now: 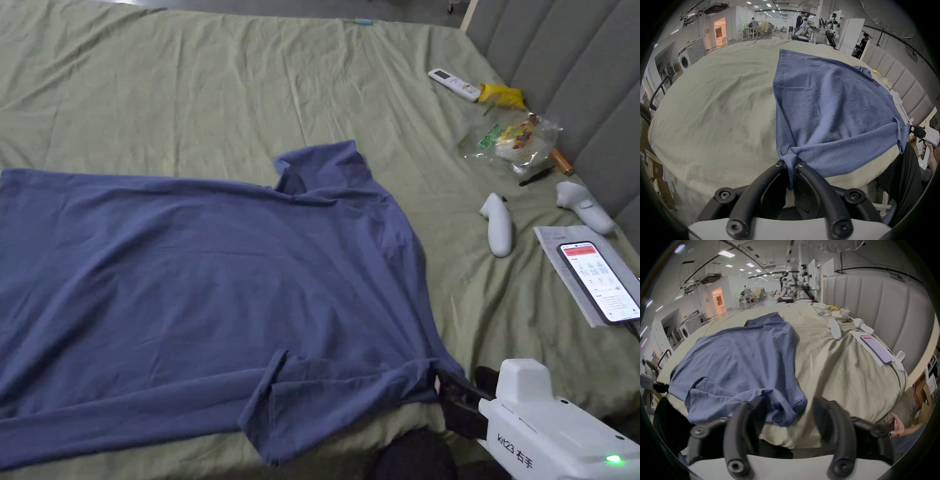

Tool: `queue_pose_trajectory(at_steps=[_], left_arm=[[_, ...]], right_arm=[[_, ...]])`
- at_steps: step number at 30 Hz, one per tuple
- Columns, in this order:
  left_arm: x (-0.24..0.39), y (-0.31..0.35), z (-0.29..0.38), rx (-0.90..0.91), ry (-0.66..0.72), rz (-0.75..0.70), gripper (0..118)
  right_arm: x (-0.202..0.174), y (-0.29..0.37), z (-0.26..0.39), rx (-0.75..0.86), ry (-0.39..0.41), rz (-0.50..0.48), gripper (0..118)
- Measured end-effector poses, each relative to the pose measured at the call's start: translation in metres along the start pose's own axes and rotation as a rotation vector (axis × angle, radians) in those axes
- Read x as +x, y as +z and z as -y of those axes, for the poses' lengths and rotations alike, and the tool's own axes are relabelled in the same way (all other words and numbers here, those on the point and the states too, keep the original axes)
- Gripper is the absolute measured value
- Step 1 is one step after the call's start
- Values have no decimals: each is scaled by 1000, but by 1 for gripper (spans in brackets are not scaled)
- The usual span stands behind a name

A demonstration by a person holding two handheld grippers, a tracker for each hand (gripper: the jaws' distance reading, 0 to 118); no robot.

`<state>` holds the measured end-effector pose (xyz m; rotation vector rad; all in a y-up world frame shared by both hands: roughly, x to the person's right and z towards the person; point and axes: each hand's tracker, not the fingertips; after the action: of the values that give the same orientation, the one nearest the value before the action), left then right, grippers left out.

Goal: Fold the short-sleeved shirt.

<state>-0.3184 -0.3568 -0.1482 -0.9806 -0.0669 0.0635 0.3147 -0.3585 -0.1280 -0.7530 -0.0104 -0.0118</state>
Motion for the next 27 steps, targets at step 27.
queue_pose_trajectory(at_steps=[27], left_arm=[[-44, -46, -168, 195, 222, 98, 8]], right_arm=[[-8, -99, -158, 63, -175, 1, 5]])
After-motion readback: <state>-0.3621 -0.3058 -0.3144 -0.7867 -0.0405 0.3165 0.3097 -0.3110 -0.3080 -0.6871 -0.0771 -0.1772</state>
